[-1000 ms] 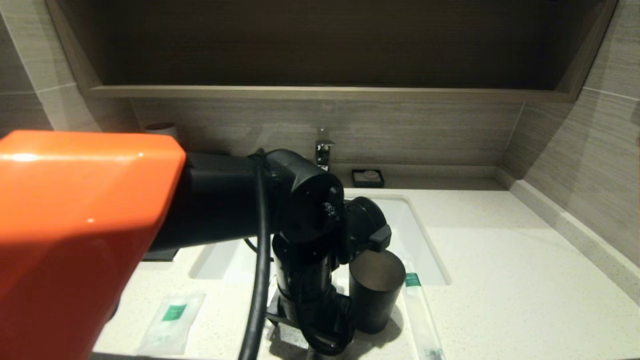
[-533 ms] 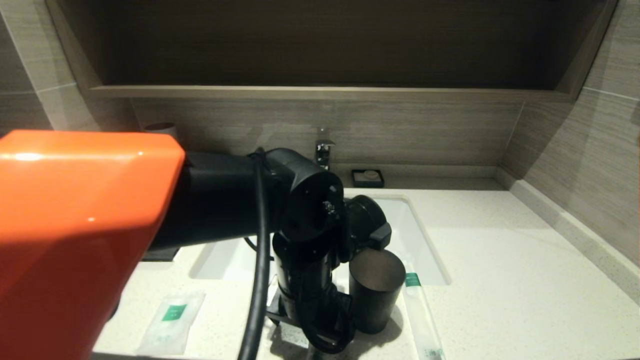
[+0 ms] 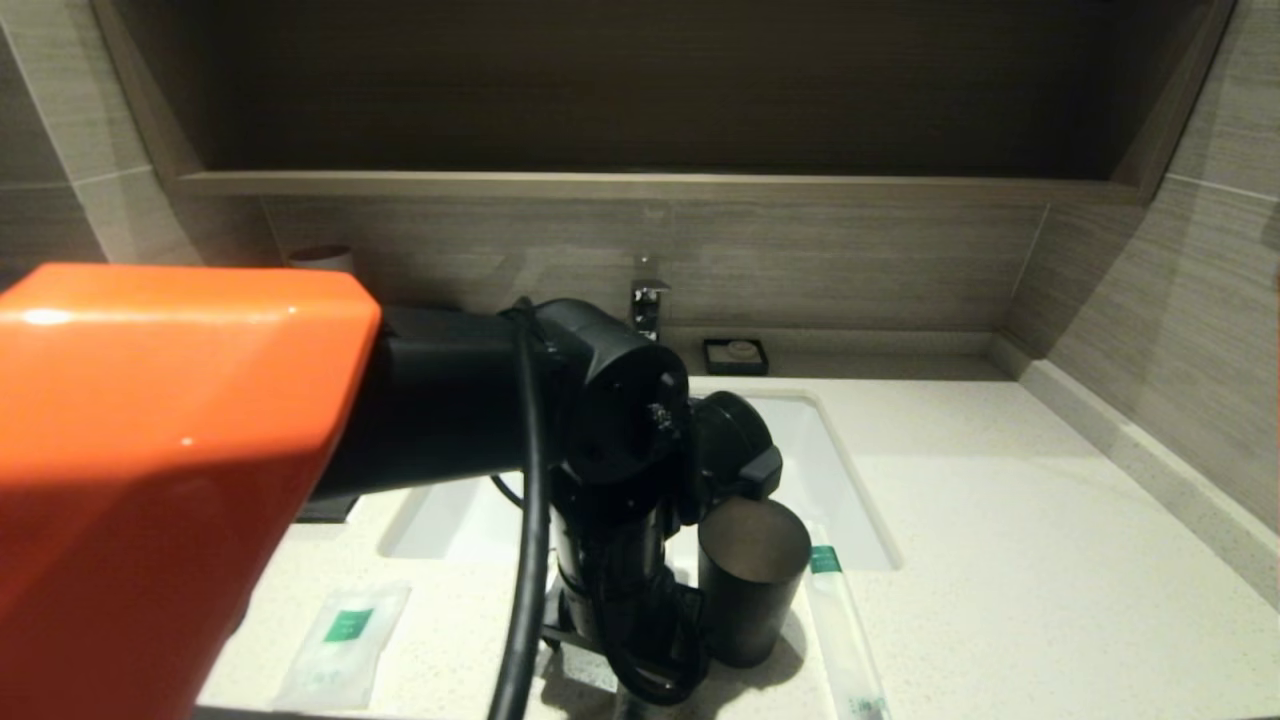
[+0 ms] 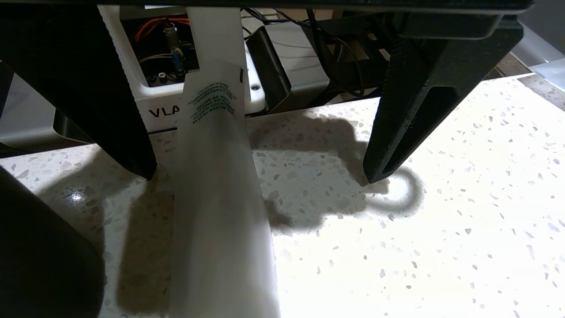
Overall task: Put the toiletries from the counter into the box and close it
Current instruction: Pick up the bathroom toiletry
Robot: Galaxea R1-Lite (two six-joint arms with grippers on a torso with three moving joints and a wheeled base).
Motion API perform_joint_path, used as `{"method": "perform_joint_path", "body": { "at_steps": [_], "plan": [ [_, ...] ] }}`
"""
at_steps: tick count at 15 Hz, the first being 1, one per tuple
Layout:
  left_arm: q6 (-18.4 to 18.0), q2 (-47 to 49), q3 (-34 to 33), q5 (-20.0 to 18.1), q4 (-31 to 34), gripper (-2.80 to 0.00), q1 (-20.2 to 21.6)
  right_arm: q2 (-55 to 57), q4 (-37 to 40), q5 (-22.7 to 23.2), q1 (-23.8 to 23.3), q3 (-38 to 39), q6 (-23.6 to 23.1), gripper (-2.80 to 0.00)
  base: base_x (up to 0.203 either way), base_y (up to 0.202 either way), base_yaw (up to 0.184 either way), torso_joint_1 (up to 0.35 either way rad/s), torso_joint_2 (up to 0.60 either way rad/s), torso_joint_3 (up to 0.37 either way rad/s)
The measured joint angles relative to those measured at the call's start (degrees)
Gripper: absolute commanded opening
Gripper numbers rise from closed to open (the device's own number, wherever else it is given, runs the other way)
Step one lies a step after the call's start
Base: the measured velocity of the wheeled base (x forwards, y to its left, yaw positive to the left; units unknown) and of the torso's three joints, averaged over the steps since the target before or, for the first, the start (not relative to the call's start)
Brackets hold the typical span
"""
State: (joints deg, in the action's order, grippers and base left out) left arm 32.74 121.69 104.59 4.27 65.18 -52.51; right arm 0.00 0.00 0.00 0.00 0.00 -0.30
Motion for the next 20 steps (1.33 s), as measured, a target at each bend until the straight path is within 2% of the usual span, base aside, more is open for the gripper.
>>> {"method": "perform_joint_path", "body": {
  "at_steps": [2, 3, 20],
  "plan": [
    [0.00, 0.01, 0.00, -0.02, -0.06, 0.00, 0.03, 0.00, 0.00, 0.00, 0.00, 0.00, 0.00, -2.80, 0.000, 0.000, 0.000, 0.000, 0.00, 0.000],
    [0.00, 0.04, 0.00, -0.08, -0.06, -2.80, 0.05, 0.00, 0.00, 0.00, 0.00, 0.00, 0.00, -2.80, 0.000, 0.000, 0.000, 0.000, 0.00, 0.000],
    [0.85, 0.15, 0.12, -0.05, -0.35, -2.80, 0.33, 0.00, 0.00, 0.00, 0.00, 0.00, 0.00, -2.80, 0.000, 0.000, 0.000, 0.000, 0.00, 0.000]
  ]
}}
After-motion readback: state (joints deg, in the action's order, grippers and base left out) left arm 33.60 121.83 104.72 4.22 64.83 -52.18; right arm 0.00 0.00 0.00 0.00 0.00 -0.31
